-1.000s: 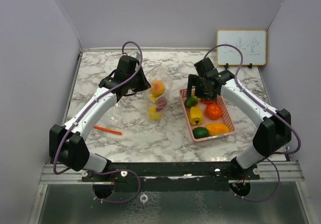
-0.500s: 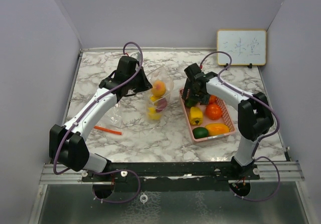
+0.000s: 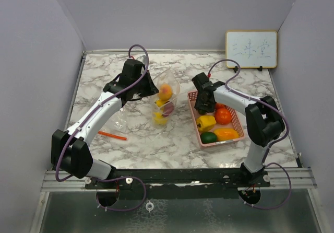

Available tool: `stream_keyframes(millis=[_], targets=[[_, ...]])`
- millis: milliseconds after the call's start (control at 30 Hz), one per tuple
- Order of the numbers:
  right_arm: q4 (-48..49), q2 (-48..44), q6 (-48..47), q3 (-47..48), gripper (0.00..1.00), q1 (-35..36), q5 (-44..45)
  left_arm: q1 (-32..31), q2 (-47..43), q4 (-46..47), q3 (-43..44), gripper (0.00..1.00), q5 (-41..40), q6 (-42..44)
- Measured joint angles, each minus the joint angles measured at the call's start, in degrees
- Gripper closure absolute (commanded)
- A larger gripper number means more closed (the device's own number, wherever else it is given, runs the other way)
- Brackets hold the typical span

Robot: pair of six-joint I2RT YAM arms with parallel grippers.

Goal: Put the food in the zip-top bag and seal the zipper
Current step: Pick up the fake fruit from the bin, then place the fake fruit in the zipper food storage bag.

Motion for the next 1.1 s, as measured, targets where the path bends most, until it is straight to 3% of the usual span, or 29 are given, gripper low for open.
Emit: stream_keyframes(millis=[300,467,600,800,867,933,967,1100], targets=[[-3.9,-11.6,-5.7,1.4,0.81,0.7,-0.9,0.0,0.0,0.0,-0.1,1.00,0.3,0.0],[0.7,-24.6,-12.4,4.0,0.80,4.6,-11.4,0.0,0.0,0.0,-0.1,1.00,0.4,0.0],[4.5,-25.2,-16.4,12.1,0.77,9.0,-19.1,0.0,0.0,0.0,-0.1,1.00,0.4,0.0],[10.4,-17.7,-17.7,18.3,0.50,13.4,-22.5,0.0,0.0,0.2,-0.1,1.00,0.5,-0.1],[9.9,-13.8,-17.0,19.6,0.33,13.5,-21.1,0.0,0.0,0.3,-0.1,1.00,0.5,-0.2],[8.3,-10.9,-16.2,20.5,0.07,13.5,-19.2,0.0,-0.1,0.4,-0.1,1.00,0.6,-0.3],[7.2,-9.9,-15.5,20.6,0.00,13.5,-18.1,0.0,-0.1,0.4,-0.1,1.00,0.6,-0.3],[4.0,-9.5,-15.7,20.7,0.00,13.2,-14.9,0.0,-0.3,0.4,-0.1,1.00,0.6,-0.3]])
